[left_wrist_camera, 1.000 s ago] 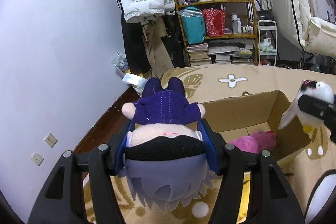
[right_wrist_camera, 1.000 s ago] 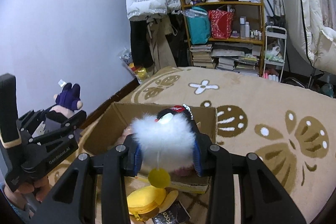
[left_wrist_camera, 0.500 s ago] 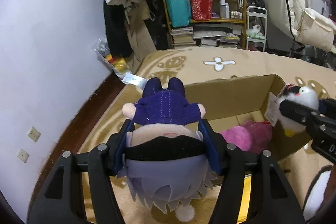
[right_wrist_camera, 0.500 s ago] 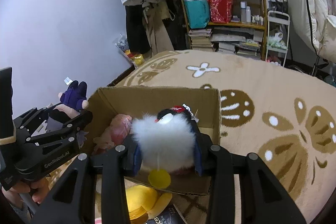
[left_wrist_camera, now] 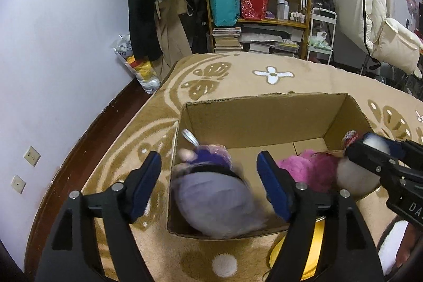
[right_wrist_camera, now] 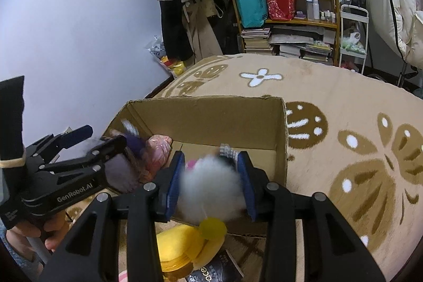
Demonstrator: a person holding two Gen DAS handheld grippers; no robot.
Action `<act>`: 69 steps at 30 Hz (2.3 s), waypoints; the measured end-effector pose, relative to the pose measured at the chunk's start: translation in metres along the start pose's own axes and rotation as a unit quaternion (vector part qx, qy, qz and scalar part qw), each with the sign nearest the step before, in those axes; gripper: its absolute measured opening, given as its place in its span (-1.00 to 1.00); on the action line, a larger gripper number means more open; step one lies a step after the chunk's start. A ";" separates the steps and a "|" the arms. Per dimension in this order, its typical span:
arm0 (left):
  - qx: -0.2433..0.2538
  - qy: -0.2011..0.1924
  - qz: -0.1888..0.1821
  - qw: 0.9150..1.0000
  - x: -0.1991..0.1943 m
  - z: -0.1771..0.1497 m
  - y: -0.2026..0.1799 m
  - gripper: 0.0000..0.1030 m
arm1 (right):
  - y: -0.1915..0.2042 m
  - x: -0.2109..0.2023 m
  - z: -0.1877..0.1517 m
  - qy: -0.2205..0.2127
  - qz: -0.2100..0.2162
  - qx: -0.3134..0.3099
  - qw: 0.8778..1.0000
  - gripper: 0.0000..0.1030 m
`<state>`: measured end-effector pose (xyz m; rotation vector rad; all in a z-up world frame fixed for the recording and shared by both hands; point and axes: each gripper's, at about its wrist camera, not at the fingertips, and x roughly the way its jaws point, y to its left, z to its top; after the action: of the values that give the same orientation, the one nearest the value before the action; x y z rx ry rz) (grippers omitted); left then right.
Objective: Organize soft objects
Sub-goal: 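Open both tools to drop the doll and penguin into the box, then withdraw, then grasp the green tea packet with the left tool while the right tool grasps the yellow plush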
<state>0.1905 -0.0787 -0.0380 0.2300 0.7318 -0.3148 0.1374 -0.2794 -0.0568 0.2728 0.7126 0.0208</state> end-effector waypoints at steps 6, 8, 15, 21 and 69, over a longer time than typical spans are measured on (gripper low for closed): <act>0.011 0.004 0.005 1.000 0.000 0.000 -0.005 0.78 | -0.002 -0.002 0.001 -0.003 0.001 0.008 1.000 -0.04; 0.011 0.006 0.008 1.000 -0.001 0.001 -0.005 0.81 | -0.002 -0.003 0.002 -0.005 -0.003 0.009 1.000 0.11; -0.001 0.018 0.021 1.000 -0.013 0.000 0.006 0.86 | -0.002 -0.014 0.005 -0.015 -0.002 0.020 1.000 0.68; -0.002 0.031 0.064 0.997 -0.040 -0.003 0.021 0.87 | 0.010 -0.035 0.004 -0.024 -0.004 0.005 1.000 1.00; -0.078 0.227 0.038 0.970 -0.017 -0.118 0.040 0.87 | 0.027 0.013 -0.071 0.108 0.018 0.043 0.993 0.98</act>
<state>0.1201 -0.0006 -0.1080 0.1823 1.1923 -0.1286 0.1031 -0.2351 -0.1101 0.3694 0.9254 0.0555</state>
